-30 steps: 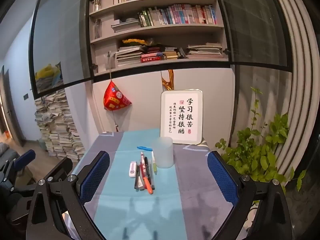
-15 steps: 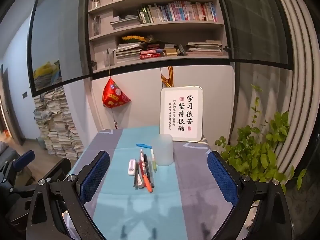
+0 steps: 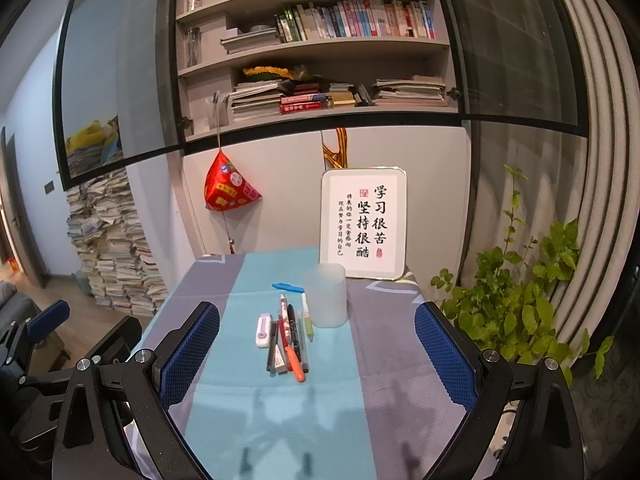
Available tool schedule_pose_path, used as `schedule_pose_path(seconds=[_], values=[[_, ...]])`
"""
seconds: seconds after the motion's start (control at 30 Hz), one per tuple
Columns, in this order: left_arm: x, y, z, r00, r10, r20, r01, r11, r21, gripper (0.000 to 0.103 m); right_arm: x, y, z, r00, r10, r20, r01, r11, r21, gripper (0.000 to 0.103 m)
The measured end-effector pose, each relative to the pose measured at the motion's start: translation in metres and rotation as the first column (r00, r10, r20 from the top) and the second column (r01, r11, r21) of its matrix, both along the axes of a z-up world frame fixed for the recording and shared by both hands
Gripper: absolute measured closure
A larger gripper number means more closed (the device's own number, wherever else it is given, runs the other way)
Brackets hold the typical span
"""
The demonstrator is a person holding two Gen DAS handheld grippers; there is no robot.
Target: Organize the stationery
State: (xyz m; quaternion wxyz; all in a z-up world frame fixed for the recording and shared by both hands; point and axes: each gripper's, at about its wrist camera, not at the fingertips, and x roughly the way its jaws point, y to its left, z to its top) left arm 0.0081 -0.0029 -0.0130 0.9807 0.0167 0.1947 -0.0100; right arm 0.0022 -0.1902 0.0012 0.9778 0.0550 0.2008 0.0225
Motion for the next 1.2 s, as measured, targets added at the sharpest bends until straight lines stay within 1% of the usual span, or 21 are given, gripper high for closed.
schedule_pose_path(seconds=[0.57,0.73,0.87,1.2], values=[[0.004,-0.002,-0.004,1.000,-0.001,-0.010,0.001,1.000,-0.003,0.001,0.001,0.000,-0.003,1.000,-0.003,-0.009,0.003,1.000,0.002,0.005],[0.006,-0.002,-0.005,1.000,-0.003,-0.016,0.003,1.000,-0.002,0.001,0.001,0.000,-0.009,1.000,-0.002,-0.017,0.002,1.000,0.003,0.005],[0.008,-0.002,-0.006,1.000,0.000,-0.020,0.000,1.000,-0.002,0.001,0.011,-0.001,-0.013,1.000,-0.007,-0.030,0.007,1.000,0.001,0.005],[0.016,0.000,-0.011,1.000,-0.006,-0.019,0.006,1.000,-0.003,0.001,0.017,0.000,-0.016,0.999,-0.014,-0.041,0.014,1.000,-0.001,0.005]])
